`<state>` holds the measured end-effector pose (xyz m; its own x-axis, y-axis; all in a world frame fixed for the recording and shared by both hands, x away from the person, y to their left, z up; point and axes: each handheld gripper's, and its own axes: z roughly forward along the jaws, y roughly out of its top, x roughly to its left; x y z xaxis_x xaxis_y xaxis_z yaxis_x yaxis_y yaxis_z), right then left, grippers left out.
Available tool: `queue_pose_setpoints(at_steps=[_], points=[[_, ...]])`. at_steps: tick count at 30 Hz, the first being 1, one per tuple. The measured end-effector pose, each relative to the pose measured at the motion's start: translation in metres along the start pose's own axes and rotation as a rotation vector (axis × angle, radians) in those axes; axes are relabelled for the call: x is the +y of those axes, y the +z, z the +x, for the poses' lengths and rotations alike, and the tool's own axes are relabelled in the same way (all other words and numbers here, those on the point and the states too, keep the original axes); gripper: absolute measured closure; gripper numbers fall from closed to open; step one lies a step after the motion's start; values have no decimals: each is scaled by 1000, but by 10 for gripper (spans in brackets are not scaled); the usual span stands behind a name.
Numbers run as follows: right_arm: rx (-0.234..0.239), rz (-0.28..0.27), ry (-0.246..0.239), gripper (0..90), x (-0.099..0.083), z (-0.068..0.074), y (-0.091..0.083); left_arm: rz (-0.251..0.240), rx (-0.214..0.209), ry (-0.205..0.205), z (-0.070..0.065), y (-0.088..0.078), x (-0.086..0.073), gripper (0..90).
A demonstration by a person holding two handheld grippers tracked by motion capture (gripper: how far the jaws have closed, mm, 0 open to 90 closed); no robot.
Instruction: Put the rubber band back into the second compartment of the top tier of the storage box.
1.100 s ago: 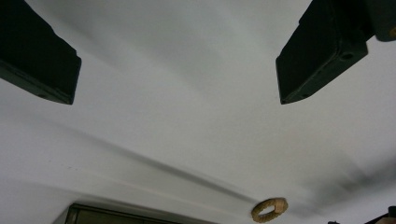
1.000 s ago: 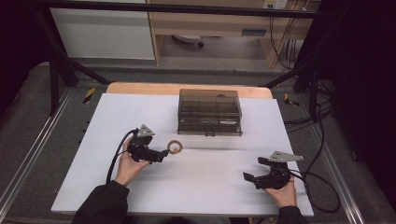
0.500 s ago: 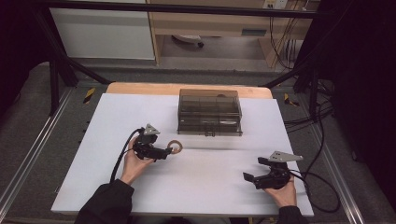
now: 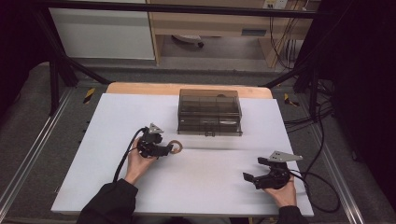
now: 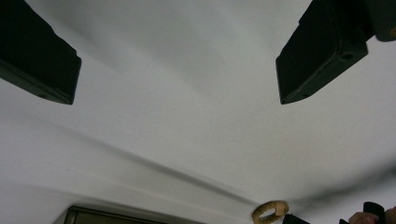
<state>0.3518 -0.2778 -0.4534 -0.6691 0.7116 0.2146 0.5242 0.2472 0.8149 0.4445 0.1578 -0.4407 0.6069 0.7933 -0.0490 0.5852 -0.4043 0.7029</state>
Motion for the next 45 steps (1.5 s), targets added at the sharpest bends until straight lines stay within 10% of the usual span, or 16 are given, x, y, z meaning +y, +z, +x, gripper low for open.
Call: queue_pose_setpoints(at_steps=[22,45], points=[[1,0,2,7,0,0,0,18,23,-14,-8,8,3,739],[2,2,6,7,0,0,-1,27,45,-23,-9,11,3,830]])
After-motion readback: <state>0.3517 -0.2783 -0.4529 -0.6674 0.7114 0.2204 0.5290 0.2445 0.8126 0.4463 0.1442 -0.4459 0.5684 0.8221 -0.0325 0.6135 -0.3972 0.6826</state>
